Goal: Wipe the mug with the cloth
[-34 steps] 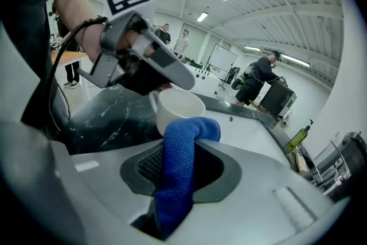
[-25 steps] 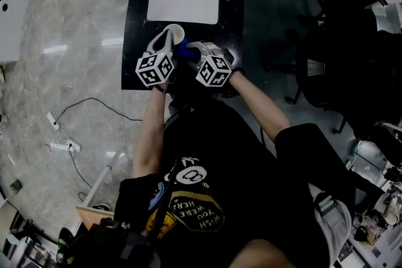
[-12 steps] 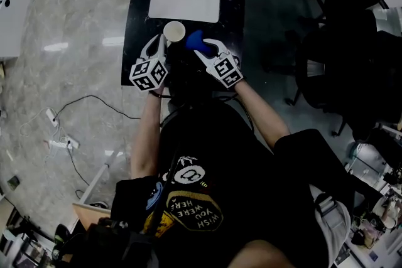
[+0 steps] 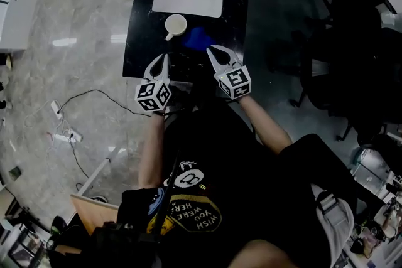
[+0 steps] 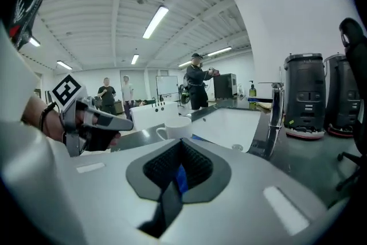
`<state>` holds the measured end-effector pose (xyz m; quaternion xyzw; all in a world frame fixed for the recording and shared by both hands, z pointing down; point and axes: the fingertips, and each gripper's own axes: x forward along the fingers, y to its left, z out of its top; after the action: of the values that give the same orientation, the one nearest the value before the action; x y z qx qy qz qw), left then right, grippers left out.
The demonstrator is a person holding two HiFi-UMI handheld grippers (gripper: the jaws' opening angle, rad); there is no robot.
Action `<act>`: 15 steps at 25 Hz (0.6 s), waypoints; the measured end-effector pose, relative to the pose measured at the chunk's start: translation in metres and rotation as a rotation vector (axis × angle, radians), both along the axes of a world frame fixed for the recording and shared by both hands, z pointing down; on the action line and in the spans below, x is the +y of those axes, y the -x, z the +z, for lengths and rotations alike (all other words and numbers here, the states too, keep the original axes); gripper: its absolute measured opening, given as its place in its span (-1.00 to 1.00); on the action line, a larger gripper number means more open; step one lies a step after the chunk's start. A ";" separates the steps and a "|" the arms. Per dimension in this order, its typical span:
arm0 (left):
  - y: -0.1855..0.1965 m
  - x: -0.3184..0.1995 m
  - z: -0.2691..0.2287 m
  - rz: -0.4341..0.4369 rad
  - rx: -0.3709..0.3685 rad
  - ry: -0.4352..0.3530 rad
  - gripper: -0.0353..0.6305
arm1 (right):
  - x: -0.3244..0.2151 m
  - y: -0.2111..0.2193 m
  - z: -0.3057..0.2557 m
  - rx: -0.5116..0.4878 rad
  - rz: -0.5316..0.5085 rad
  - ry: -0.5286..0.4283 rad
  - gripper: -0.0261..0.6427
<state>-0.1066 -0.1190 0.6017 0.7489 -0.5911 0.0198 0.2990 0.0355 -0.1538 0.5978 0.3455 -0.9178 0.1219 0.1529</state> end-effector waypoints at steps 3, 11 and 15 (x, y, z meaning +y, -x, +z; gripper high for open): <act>-0.006 0.015 -0.001 0.016 -0.057 0.013 -0.88 | 0.016 0.010 -0.007 -0.002 -0.011 -0.009 -0.92; -0.024 0.059 -0.029 0.154 -0.119 -0.013 -0.88 | 0.066 0.027 -0.030 0.012 0.073 -0.021 -0.92; -0.014 0.081 -0.056 0.147 -0.134 -0.065 -0.88 | 0.088 0.025 -0.055 -0.029 0.167 -0.044 -0.92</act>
<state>-0.0922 -0.0379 0.5457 0.7966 -0.5533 0.0725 0.2323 0.0106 -0.0662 0.5425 0.4225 -0.8903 0.1188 0.1212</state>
